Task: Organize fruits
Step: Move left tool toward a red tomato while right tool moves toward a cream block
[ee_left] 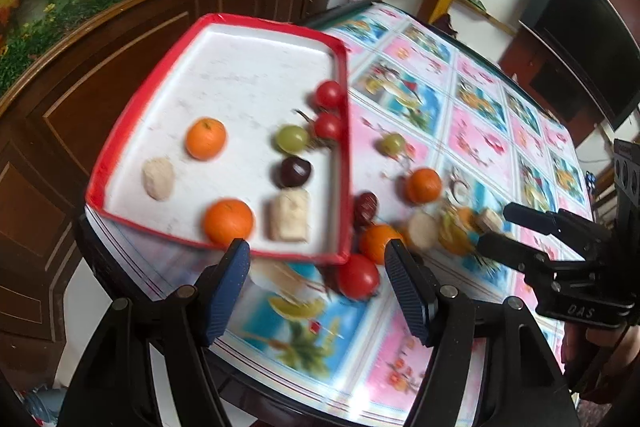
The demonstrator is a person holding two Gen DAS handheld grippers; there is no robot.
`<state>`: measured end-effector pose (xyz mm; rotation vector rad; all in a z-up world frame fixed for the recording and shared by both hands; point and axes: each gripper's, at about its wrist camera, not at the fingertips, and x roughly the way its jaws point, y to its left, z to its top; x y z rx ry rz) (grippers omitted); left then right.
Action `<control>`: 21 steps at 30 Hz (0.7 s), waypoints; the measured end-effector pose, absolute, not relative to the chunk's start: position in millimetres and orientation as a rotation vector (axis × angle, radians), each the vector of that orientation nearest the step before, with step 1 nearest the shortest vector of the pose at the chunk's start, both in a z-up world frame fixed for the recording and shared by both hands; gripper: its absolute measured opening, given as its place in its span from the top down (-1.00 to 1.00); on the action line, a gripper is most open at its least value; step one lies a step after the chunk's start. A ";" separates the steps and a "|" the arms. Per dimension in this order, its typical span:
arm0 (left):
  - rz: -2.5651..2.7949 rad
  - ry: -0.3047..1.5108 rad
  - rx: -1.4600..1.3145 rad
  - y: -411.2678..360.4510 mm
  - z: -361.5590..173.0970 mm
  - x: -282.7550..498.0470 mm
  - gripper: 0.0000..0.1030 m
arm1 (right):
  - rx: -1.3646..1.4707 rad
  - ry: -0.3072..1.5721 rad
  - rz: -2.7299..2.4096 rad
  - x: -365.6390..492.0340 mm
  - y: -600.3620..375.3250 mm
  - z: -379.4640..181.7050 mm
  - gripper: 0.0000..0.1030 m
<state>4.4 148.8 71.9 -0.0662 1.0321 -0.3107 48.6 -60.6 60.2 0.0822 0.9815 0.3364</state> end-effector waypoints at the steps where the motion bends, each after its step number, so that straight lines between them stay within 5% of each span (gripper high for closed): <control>1: -0.317 1.038 -0.064 145.6 70.4 0.8 -0.35 | 0.084 0.983 0.331 45.4 -63.9 59.5 -0.39; 21: -0.324 1.131 -0.072 125.8 38.7 -17.0 -0.31 | 0.161 1.033 0.188 10.2 -137.0 34.7 -0.39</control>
